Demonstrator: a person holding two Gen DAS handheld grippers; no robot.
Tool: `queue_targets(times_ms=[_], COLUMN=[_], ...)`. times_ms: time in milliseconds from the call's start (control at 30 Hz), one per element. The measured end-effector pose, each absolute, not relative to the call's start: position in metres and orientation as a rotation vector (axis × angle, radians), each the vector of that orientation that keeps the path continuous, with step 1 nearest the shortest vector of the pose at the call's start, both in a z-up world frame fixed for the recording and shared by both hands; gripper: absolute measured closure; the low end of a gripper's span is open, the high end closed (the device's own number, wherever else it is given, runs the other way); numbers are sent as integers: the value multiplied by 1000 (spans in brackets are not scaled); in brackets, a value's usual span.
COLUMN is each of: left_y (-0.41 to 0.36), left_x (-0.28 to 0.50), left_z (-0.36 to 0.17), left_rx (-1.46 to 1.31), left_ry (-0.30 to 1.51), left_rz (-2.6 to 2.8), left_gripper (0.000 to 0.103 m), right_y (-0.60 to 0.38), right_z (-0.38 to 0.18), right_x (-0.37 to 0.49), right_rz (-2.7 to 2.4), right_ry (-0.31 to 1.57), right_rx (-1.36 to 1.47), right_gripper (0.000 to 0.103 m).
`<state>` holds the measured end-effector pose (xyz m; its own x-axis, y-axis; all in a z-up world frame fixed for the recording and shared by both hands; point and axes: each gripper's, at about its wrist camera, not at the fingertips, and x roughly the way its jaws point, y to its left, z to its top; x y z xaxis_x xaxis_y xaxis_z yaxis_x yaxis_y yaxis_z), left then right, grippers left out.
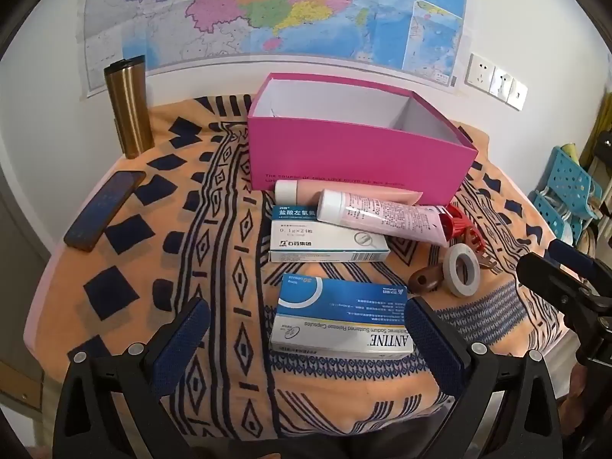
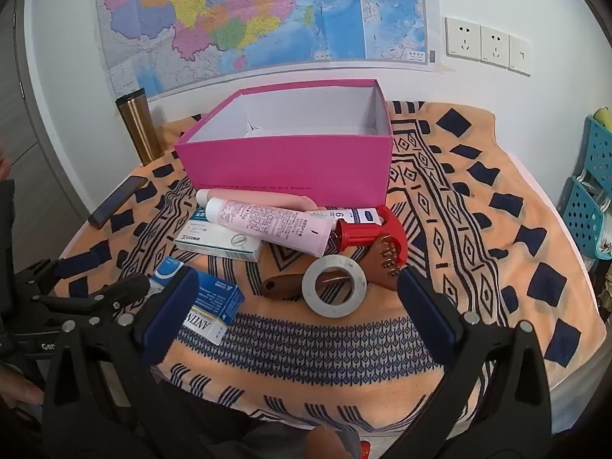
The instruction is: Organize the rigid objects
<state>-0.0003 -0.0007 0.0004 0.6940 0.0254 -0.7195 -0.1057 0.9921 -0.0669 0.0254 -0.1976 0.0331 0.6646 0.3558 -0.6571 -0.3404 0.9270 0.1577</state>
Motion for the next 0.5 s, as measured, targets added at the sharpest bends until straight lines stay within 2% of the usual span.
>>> queue_targets(times_ms=[500], left_y=[5], left_x=[1], left_z=[-1], left_rx=[-129], left_ry=[806], left_rz=[81], left_gripper=[0], right_y=[-196], right_z=[33], right_x=[24], right_rz=[392], right_ry=[748], right_rx=[16], right_gripper=[0])
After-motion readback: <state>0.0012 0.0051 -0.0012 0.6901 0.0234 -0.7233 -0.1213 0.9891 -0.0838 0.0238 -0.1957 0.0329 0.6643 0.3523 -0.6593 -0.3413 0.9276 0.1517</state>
